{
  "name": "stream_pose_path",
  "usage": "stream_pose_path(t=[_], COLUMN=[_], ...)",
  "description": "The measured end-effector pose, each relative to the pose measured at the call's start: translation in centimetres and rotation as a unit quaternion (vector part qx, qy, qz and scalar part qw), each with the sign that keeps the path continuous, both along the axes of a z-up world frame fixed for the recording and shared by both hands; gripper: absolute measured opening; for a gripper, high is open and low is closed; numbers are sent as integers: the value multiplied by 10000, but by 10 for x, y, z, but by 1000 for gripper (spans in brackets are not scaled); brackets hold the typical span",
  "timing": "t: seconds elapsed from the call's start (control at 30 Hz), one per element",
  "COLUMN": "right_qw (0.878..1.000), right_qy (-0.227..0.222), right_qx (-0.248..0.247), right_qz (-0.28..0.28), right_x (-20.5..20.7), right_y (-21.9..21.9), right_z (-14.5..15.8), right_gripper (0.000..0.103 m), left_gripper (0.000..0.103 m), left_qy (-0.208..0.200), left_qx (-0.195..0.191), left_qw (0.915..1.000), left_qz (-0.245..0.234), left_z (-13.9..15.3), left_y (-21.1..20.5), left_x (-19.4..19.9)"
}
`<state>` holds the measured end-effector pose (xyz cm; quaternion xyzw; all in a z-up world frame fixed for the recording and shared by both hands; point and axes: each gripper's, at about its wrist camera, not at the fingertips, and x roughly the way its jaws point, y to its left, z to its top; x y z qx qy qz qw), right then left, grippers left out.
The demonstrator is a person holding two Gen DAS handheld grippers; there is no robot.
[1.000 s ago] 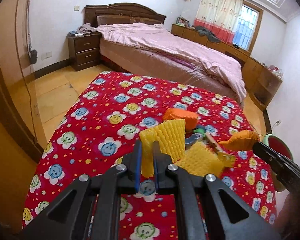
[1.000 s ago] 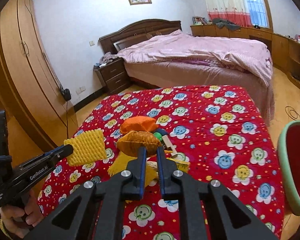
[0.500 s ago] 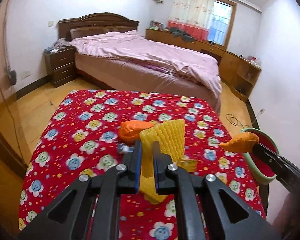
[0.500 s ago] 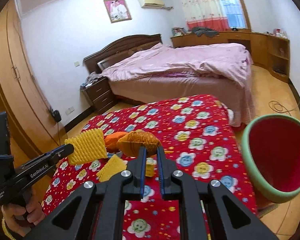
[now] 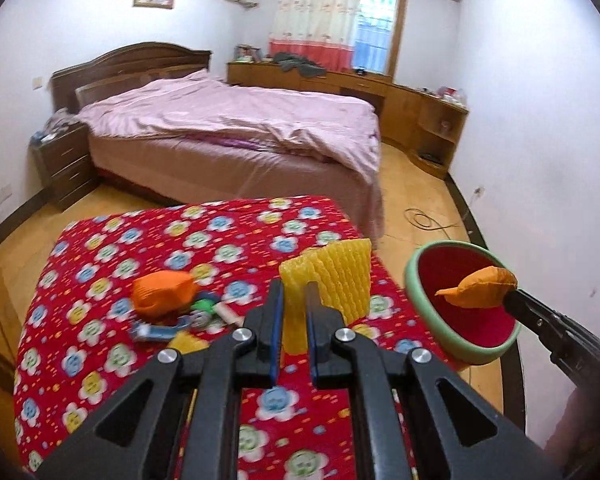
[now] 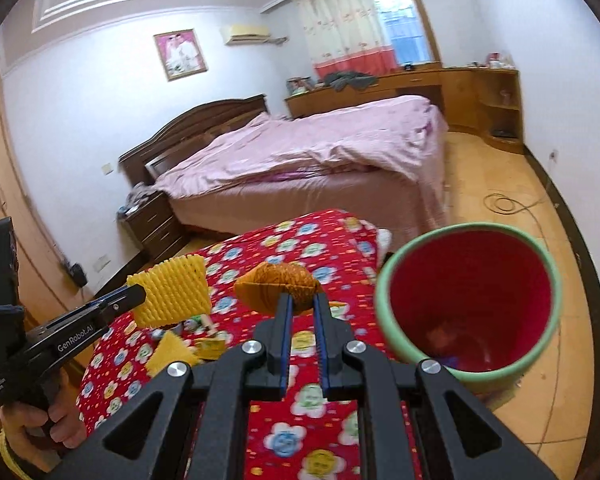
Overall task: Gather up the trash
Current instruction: 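Carry the foam net and brown wrapper over the red bin and open both tools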
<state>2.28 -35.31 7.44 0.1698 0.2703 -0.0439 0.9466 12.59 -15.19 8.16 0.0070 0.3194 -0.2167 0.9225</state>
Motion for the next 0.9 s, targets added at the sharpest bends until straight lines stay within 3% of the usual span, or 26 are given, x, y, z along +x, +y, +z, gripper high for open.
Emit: stream_pose_path(t=[0.47, 0.9], right_qw=[9959, 9870], right_qy=[36, 451], right_qx=[93, 240], right_qz=[-902, -1526], right_x=[-29, -30], right_y=[-71, -117], right_z=[-10, -46], right_gripper=[12, 12], left_gripper=[9, 9], left_qy=[29, 466], left_qx=[108, 335], left_qw=[9955, 9874], left_qz=[-936, -1475], left_z=[-11, -55], left_y=[-102, -180], left_x=[2, 18])
